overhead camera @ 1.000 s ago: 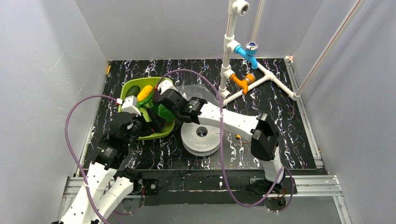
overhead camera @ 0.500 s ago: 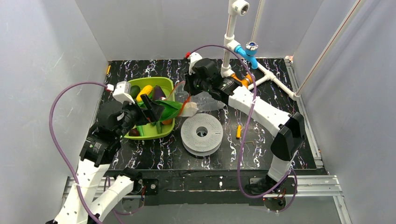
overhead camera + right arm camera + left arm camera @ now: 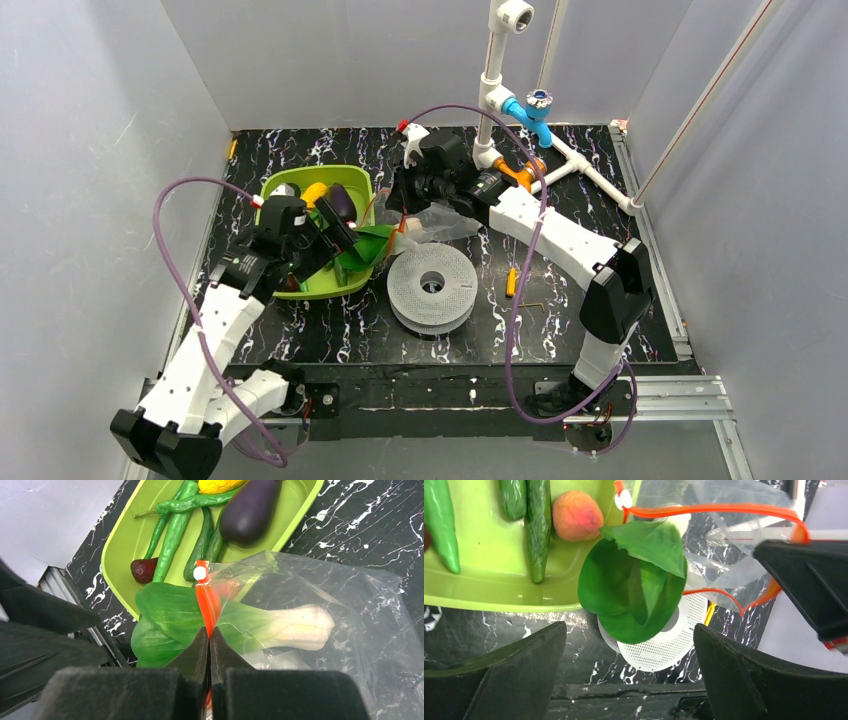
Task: Place the food in the zip-top bag and seal the zipper
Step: Adjust the fake vegetable in the zipper food storage bag.
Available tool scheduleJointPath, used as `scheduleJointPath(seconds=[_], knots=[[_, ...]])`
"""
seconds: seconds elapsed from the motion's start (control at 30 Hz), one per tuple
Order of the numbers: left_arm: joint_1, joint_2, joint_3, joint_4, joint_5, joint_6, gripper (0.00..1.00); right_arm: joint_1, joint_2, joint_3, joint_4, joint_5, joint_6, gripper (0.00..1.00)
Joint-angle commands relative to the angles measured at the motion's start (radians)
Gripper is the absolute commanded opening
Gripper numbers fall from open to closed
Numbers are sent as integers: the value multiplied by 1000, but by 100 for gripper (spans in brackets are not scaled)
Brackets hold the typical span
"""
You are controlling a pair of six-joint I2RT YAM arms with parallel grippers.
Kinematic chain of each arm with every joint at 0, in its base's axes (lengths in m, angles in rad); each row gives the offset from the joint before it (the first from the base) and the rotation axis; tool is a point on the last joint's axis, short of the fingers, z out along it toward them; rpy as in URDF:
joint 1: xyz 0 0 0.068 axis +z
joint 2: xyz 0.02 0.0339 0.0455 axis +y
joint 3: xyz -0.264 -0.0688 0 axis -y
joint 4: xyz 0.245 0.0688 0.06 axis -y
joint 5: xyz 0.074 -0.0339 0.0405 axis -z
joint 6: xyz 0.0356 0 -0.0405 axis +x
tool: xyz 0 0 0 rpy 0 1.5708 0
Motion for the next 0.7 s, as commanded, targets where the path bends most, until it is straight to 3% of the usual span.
scheduleJointPath(seconds=[0.0, 0.23, 0.33, 0.47, 0.67], knots=[[15, 46, -58, 72, 27, -148, 98, -4, -40, 4, 65, -38, 16, 1], [38, 106, -201, 358, 141, -173, 98, -5, -50, 4, 65, -52, 23, 1], [52, 136, -240, 446, 200, -189, 92, -4, -52, 5, 65, -55, 26, 1], [72, 193, -247, 505, 249, -181, 67, -4, -53, 4, 67, -56, 32, 1], [147, 252, -204, 607, 470, -150, 9, -5, -60, 5, 67, -58, 34, 1]])
